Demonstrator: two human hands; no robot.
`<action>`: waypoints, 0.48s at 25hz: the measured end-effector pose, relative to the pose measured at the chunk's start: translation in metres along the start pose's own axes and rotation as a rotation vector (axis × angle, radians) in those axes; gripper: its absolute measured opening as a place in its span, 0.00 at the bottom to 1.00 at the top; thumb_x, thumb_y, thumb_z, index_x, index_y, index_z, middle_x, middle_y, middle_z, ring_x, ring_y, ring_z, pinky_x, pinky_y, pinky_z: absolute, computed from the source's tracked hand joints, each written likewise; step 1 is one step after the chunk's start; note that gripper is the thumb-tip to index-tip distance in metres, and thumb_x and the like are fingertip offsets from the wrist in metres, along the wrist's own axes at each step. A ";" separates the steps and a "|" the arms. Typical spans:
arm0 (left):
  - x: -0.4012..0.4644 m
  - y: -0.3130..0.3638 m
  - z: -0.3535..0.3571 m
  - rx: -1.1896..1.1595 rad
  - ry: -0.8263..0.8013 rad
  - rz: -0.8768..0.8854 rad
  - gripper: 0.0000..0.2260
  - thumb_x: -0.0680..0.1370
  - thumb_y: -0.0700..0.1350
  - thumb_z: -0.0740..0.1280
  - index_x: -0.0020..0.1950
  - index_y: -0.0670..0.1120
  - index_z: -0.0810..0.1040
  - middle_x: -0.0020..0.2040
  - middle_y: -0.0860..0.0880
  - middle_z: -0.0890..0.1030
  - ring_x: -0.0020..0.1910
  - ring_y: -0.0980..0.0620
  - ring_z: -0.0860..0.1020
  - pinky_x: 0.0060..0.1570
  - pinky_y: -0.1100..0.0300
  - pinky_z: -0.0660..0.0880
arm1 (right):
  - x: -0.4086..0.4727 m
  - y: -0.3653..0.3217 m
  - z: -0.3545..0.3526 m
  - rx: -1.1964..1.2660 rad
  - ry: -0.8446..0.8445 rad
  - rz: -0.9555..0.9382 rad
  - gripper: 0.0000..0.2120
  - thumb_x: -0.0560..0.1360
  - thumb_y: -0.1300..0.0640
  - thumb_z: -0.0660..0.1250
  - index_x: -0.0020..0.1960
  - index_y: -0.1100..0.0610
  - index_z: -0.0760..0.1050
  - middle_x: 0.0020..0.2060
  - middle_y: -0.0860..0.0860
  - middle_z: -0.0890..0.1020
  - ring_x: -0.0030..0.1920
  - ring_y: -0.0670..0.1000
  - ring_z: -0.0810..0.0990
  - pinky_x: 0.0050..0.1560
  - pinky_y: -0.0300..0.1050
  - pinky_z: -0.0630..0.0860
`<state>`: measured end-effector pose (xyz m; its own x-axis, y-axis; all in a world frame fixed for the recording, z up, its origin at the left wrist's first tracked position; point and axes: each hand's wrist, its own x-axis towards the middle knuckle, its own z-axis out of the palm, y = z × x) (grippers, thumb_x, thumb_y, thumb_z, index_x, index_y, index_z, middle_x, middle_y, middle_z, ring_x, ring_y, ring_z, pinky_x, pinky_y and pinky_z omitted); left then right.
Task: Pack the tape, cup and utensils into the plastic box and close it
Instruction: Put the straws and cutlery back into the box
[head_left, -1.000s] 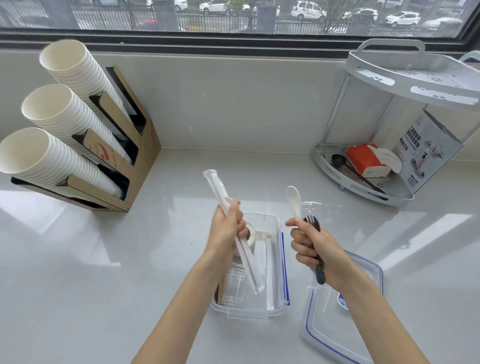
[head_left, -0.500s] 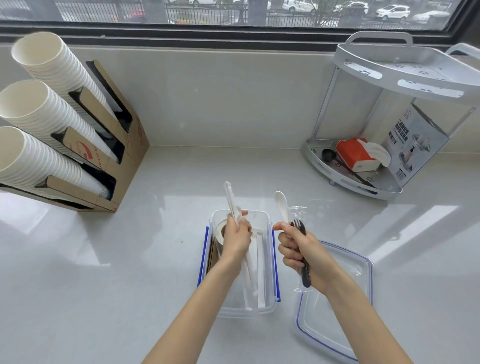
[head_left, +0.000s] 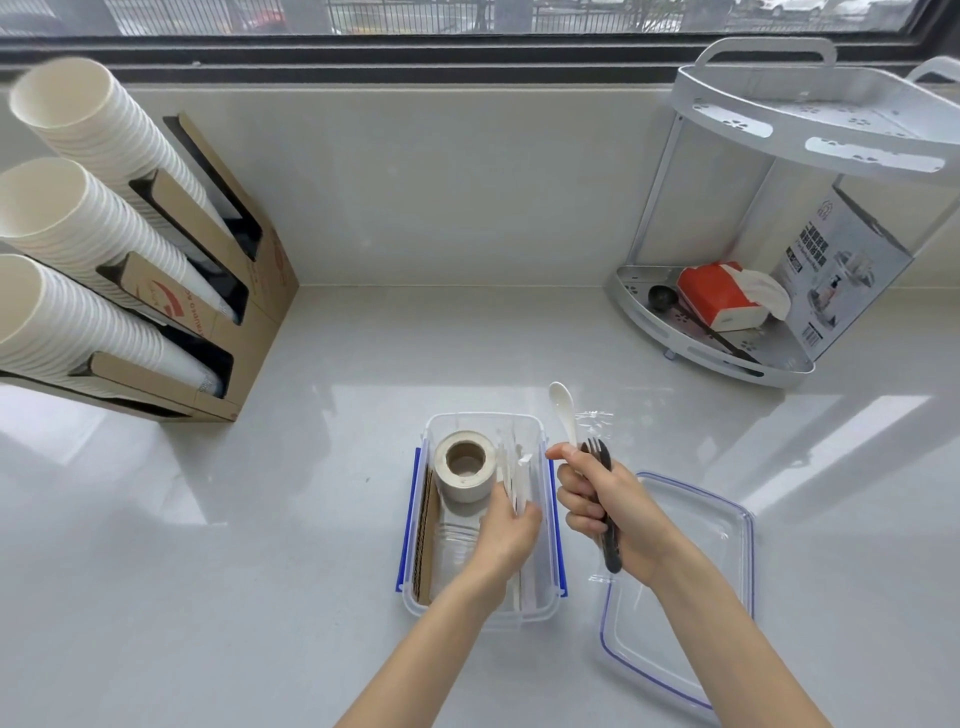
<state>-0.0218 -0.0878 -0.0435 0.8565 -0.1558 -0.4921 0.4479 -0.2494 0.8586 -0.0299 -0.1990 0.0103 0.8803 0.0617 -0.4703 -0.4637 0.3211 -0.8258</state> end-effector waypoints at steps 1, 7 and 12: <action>-0.001 -0.001 0.000 0.025 -0.009 -0.013 0.17 0.77 0.39 0.55 0.66 0.46 0.62 0.59 0.47 0.72 0.56 0.50 0.72 0.57 0.56 0.71 | 0.000 0.000 0.000 -0.005 -0.004 0.001 0.09 0.79 0.56 0.58 0.44 0.57 0.74 0.22 0.44 0.61 0.20 0.42 0.59 0.17 0.31 0.57; -0.004 -0.005 0.003 0.238 -0.053 -0.067 0.23 0.75 0.41 0.57 0.70 0.42 0.57 0.70 0.43 0.63 0.68 0.46 0.64 0.66 0.53 0.64 | 0.001 0.001 0.002 -0.009 -0.010 0.007 0.09 0.79 0.56 0.57 0.45 0.57 0.74 0.22 0.44 0.62 0.19 0.41 0.59 0.17 0.31 0.57; -0.010 -0.001 -0.001 0.244 -0.080 -0.128 0.28 0.77 0.41 0.55 0.74 0.43 0.47 0.76 0.43 0.53 0.74 0.47 0.56 0.74 0.50 0.56 | 0.001 0.002 0.002 -0.006 -0.017 0.018 0.09 0.79 0.56 0.57 0.46 0.58 0.74 0.22 0.45 0.63 0.19 0.42 0.60 0.16 0.31 0.59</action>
<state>-0.0306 -0.0850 -0.0390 0.7697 -0.1811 -0.6122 0.4676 -0.4929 0.7337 -0.0294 -0.1967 0.0088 0.8737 0.0838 -0.4793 -0.4796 0.3142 -0.8193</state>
